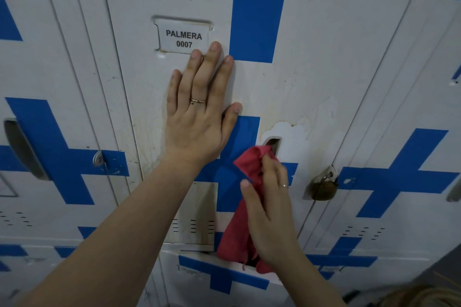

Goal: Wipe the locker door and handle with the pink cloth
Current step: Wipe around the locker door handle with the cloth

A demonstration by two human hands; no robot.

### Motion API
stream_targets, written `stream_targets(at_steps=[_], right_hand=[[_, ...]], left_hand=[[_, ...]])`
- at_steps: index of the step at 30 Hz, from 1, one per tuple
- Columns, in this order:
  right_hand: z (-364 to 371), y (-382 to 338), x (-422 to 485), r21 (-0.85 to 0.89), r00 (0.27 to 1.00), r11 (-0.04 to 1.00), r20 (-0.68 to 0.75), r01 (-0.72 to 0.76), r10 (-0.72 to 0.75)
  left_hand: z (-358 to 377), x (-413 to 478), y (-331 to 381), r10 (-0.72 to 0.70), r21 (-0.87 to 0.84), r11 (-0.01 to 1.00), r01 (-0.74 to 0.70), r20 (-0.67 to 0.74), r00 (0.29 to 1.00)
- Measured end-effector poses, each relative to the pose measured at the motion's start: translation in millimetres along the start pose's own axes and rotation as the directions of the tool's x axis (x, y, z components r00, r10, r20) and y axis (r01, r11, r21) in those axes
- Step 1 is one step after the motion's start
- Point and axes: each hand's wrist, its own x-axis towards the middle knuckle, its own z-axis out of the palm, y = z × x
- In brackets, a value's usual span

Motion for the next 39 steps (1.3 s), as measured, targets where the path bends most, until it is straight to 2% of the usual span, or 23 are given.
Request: stream_targets(at_steps=[2, 5, 7, 12, 16, 17, 19, 22, 24, 30, 33, 36, 39], right_hand=[[0, 6, -5, -0.067, 0.999, 0.998, 0.032, 0.002, 0.000], [-6, -1, 1, 0.027, 0.999, 0.999, -0.012, 0.037, -0.037], [-4, -8, 7, 0.083, 0.999, 0.996, -0.046, 0.012, -0.008], [4, 1, 2, -0.146, 0.999, 0.988, -0.010, 0.050, -0.051], [-6, -12, 11, 0.103, 1.000, 0.995, -0.024, -0.001, 0.004], [-4, -14, 13, 0.085, 0.998, 0.996, -0.056, 0.013, -0.009], [1, -10, 10, -0.085, 0.993, 0.994, -0.084, 0.075, -0.082], [2, 3, -5, -0.343, 0.990, 0.928, 0.039, 0.144, -0.139], [-2, 6, -7, -0.450, 0.986, 0.878, 0.110, 0.161, -0.125], [11, -7, -2, -0.420, 0.993, 0.901, -0.004, 0.107, -0.120], [17, -5, -5, -0.483, 0.994, 0.869, 0.024, 0.105, -0.107], [11, -3, 3, -0.578, 0.978, 0.798, 0.003, 0.173, -0.210], [2, -3, 6, -0.585, 0.982, 0.789, 0.093, 0.190, -0.167]], left_hand=[[0, 0, 0, -0.002, 0.006, 1.000, 0.002, -0.007, 1.000], [1, 0, 0, -0.006, 0.003, 1.000, 0.006, -0.005, 1.000], [1, 0, 0, 0.001, 0.001, 1.000, -0.001, -0.007, 1.000], [2, -1, 0, 0.006, 0.006, 1.000, -0.006, -0.011, 1.000], [2, -1, -1, 0.003, -0.005, 1.000, -0.003, -0.013, 1.000], [2, -1, -1, 0.005, -0.008, 1.000, -0.006, -0.016, 1.000], [2, -1, -1, 0.006, -0.007, 1.000, -0.006, -0.017, 1.000], [2, -2, -1, 0.009, 0.000, 1.000, -0.009, -0.016, 1.000], [2, -2, -1, 0.008, -0.010, 1.000, -0.008, -0.014, 1.000], [2, -1, -2, 0.020, -0.014, 1.000, -0.020, -0.035, 0.999], [3, -2, -3, 0.021, -0.020, 1.000, -0.022, -0.035, 0.999], [3, -3, -2, 0.021, -0.027, 0.999, -0.022, -0.040, 0.999], [4, -2, -3, 0.029, -0.018, 0.999, -0.030, -0.035, 0.999]])
